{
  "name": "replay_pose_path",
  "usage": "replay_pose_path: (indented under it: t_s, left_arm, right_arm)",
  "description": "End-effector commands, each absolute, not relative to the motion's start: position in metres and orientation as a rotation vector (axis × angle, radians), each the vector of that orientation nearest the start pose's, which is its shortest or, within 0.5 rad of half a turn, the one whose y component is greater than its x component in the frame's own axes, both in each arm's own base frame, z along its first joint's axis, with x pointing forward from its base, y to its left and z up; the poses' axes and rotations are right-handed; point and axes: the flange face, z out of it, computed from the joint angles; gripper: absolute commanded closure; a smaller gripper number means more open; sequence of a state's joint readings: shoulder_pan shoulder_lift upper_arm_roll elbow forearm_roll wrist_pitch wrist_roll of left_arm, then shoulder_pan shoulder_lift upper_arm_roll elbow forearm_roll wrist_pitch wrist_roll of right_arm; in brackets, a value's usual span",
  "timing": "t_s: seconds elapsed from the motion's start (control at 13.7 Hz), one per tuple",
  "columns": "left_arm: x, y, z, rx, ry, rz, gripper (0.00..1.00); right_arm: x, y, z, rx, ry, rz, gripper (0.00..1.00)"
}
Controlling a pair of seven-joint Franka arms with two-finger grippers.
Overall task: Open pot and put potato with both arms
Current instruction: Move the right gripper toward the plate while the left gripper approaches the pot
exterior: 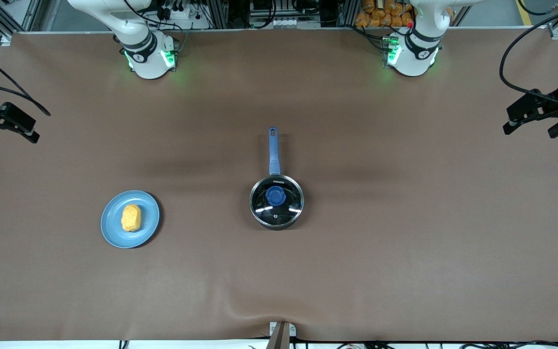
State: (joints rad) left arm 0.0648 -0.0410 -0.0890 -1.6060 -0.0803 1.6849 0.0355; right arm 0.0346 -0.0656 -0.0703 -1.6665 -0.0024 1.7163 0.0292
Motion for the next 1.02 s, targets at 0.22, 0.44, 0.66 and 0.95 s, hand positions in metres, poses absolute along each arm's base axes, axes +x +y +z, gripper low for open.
replay_pose_path:
  t_s: [0.22,0.44,0.66,0.95]
  left_arm:
    - [0.562,-0.017,0.629,-3.192,0.055,-0.164,0.0]
    - [0.565,-0.017,0.626,-3.194,0.057,-0.157,0.0]
    - [0.571,-0.036,0.631,-3.203,0.104,-0.178,0.0]
    - [0.573,-0.114,0.616,-3.193,0.105,-0.118,0.0]
  right_arm:
    - [0.581,-0.015,0.56,-3.126,0.086,-0.072,0.0]
    - [0.606,-0.002,0.514,-3.115,0.066,-0.041,0.0]
    - [0.625,0.012,0.474,-3.121,0.037,-0.034,0.0]
    - [0.646,0.017,0.412,-3.129,0.032,0.007,0.0]
